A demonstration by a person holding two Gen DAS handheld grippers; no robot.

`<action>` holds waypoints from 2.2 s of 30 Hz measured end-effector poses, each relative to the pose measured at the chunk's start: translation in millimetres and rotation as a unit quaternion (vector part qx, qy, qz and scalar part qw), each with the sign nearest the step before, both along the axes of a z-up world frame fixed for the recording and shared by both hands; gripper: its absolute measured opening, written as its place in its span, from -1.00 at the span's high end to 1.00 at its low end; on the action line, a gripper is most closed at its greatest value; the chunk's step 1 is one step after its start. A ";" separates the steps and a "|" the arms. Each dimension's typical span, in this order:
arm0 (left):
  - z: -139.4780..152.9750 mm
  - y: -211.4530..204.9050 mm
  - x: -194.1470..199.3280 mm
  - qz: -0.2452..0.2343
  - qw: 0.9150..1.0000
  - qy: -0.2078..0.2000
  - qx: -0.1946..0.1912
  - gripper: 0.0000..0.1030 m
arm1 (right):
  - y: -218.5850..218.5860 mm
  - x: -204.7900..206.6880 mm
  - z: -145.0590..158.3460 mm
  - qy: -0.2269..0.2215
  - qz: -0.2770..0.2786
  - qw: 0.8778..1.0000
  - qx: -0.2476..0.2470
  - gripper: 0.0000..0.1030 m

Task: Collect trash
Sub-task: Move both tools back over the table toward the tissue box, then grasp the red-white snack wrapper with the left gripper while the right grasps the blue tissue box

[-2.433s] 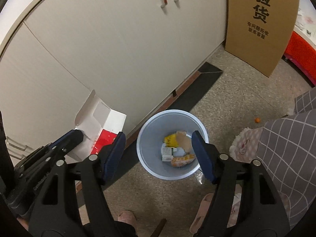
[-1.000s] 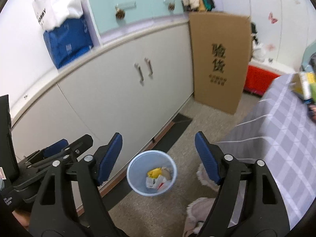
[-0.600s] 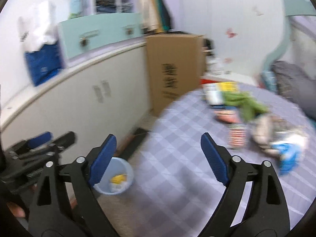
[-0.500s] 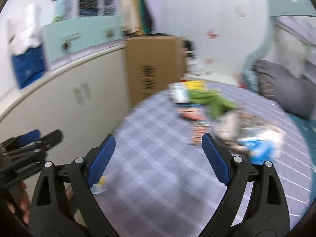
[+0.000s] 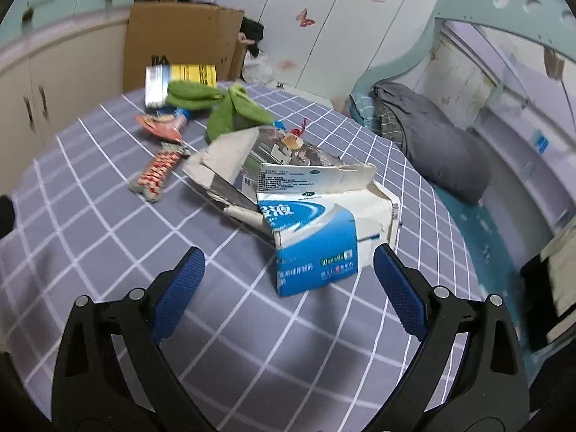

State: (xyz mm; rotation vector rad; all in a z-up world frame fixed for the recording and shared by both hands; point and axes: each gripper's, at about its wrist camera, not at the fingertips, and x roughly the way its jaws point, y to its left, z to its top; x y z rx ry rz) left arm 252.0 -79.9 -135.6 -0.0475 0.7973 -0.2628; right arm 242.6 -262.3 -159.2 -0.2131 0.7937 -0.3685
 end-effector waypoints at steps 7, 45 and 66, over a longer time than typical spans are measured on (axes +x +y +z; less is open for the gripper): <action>-5.1 -1.3 5.1 0.006 1.000 0.010 0.001 -0.55 | -12.5 20.9 -10.5 0.018 -0.011 0.999 -0.040 -0.80; -18.3 -78.0 20.9 -0.064 0.997 0.033 -0.010 -0.55 | -75.2 -13.8 -15.5 0.034 0.004 0.998 -0.062 -0.52; -33.1 -101.2 79.2 -0.068 0.995 0.034 0.068 -0.39 | -150.1 -45.7 29.5 -0.127 -0.006 0.975 0.184 0.88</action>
